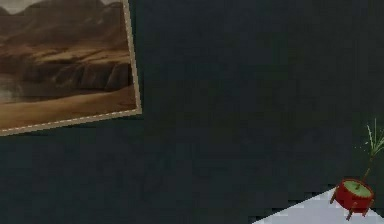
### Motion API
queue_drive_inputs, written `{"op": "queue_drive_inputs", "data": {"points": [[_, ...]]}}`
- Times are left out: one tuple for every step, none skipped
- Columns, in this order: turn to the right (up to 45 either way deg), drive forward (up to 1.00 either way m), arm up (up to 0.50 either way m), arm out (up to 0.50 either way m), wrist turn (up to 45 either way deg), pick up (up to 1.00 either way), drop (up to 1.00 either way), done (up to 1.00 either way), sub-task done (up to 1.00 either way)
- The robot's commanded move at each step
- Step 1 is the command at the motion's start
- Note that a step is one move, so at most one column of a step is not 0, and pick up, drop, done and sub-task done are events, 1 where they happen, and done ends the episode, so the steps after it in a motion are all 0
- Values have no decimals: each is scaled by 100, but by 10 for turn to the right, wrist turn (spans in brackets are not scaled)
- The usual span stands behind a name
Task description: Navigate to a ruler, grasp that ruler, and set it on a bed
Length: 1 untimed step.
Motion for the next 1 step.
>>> {"op": "queue_drive_inputs", "data": {"points": [[450,0,0,0,0,0,0,0,0]]}}
